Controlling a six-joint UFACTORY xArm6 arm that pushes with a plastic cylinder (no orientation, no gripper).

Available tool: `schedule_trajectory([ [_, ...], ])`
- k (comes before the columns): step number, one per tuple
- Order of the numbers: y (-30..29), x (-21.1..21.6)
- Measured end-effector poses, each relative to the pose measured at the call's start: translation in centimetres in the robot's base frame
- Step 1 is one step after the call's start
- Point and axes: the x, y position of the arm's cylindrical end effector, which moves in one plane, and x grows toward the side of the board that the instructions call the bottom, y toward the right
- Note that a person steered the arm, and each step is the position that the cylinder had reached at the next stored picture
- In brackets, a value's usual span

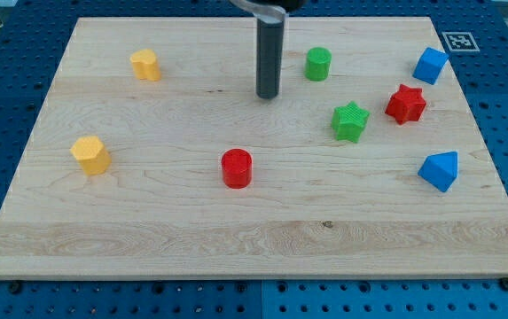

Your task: Touch the top left side of the heart

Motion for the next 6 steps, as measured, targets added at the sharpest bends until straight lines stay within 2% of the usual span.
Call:
schedule_trajectory([
  [1, -9.6, -2.9],
  [2, -14.5, 2.4],
  [3, -20.8, 6.0],
  [4, -30.6, 1.0],
  [5, -25.3, -4.0],
  [6, -10.9, -8.0],
])
